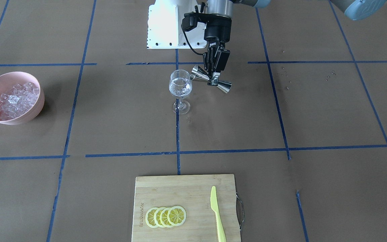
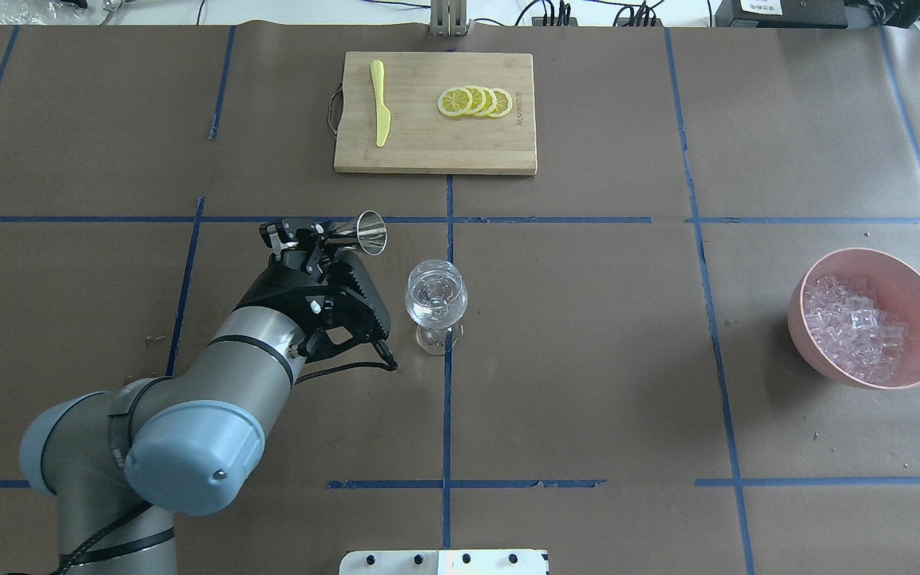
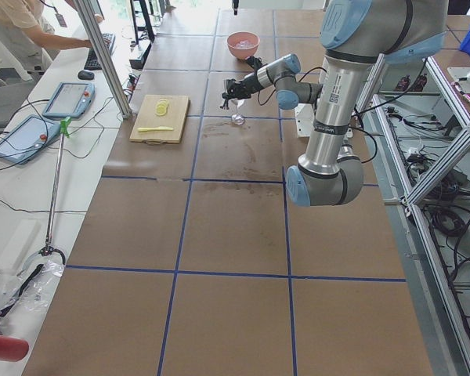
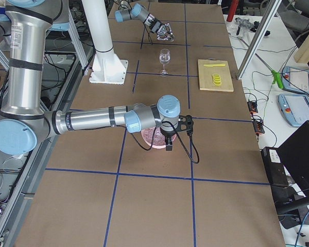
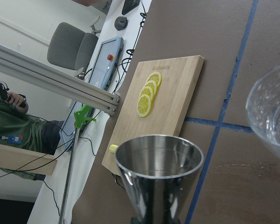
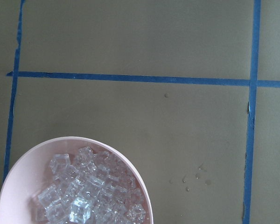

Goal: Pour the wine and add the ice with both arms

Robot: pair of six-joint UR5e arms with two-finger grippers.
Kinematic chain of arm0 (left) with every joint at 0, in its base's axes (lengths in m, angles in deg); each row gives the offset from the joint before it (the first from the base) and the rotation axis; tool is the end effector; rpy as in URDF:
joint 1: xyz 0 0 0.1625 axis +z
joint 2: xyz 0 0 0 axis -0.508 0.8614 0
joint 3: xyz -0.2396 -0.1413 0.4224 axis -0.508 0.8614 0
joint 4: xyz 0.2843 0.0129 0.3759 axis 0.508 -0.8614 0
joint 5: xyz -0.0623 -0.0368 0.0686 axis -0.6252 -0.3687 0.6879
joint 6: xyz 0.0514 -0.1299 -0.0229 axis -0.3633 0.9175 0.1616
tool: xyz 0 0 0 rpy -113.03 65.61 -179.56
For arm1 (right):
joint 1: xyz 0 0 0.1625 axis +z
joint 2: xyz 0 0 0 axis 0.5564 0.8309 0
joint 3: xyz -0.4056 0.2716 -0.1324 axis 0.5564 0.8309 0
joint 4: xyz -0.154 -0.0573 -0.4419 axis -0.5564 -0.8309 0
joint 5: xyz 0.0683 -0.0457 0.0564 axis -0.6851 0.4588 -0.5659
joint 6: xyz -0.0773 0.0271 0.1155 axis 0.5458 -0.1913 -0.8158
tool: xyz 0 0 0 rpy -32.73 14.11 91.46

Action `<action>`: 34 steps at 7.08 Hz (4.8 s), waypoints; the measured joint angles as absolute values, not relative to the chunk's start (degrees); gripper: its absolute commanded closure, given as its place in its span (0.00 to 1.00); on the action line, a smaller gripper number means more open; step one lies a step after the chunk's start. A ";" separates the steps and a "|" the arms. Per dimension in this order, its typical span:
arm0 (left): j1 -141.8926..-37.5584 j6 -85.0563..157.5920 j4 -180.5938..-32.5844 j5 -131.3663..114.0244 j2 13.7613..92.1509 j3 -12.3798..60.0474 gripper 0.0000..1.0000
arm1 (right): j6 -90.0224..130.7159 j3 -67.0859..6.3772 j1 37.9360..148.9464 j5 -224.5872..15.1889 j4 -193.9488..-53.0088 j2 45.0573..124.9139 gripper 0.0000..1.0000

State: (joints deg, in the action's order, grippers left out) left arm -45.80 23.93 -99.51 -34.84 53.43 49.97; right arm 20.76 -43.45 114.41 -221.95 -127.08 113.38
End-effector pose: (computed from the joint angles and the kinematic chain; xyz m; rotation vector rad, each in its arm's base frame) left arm 0.5348 -0.3830 0.2565 1.2853 0.1796 0.6591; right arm -0.0573 -0.4954 0.6581 0.0857 -0.9112 -0.0251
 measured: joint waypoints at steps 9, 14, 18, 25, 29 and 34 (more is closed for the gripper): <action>-46.29 30.59 -141.14 -35.03 12.15 47.61 1.00 | 20.76 -43.79 114.41 -221.93 -127.12 112.80 0.00; -46.34 60.04 -150.31 -34.36 6.49 41.05 1.00 | 20.68 -43.42 114.41 -221.84 -127.24 111.87 0.00; -45.74 81.55 -153.68 -29.35 7.85 36.66 1.00 | 20.68 -43.36 114.32 -221.79 -127.24 111.35 0.00; -43.33 87.36 -157.04 -23.25 15.40 30.37 1.00 | 20.70 -43.36 114.32 -221.80 -127.15 111.24 0.00; -41.08 91.16 -161.61 -23.06 17.31 26.71 1.00 | 20.68 -43.35 114.32 -221.77 -127.15 111.24 0.00; -40.47 91.52 -161.77 -21.96 17.64 23.28 1.00 | 20.68 -43.35 114.32 -221.77 -127.15 111.24 0.00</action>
